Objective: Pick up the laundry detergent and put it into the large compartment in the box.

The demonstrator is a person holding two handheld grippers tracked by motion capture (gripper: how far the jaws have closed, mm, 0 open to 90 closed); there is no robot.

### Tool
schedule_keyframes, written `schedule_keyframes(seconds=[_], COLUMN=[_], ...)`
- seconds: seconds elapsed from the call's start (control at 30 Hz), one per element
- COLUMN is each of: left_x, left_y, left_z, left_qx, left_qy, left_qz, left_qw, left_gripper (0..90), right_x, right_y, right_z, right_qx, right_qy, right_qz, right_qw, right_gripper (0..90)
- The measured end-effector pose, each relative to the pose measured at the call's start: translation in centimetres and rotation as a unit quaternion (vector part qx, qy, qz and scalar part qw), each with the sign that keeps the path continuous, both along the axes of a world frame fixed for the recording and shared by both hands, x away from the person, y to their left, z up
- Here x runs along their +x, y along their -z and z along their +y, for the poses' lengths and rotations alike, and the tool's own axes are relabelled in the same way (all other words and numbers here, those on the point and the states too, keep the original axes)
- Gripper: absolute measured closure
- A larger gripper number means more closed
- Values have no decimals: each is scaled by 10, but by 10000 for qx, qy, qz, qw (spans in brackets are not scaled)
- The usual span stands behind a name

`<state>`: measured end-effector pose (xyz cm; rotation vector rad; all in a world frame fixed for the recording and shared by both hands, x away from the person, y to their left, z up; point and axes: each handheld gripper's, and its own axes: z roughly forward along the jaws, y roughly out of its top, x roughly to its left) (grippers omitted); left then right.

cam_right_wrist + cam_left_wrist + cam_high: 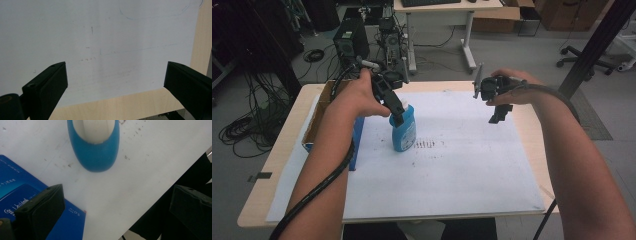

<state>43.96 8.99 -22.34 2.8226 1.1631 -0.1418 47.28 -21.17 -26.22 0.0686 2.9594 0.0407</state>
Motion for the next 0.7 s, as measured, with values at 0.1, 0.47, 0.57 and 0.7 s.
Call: schedule_keyframes(seconds=[0.1, 0.47, 0.57, 0.7], left_x=[1, 10, 11, 12], left_y=[-1, -2, -2, -1], left_z=[-8, -17, -19, -21], left_qx=[83, 245, 231, 235], left_qy=[14, -550, -680, -765], left_qz=[-19, -176, -268, -287], left_qw=[10000, 9980, 9971, 9964], left_gripper=[2, 2, 2, 2], right_x=[0, -1, 0, 1], right_y=[-1, 1, 2, 4], right_z=[-1, 0, 0, 0], right_qx=[15, 20, 9, 22], right_qy=[-4, -14, -6, -3], right_qz=[-5, -22, -6, -3], right_qw=[10000, 10000, 10000, 10000], right_gripper=[45, 44, 45, 44])
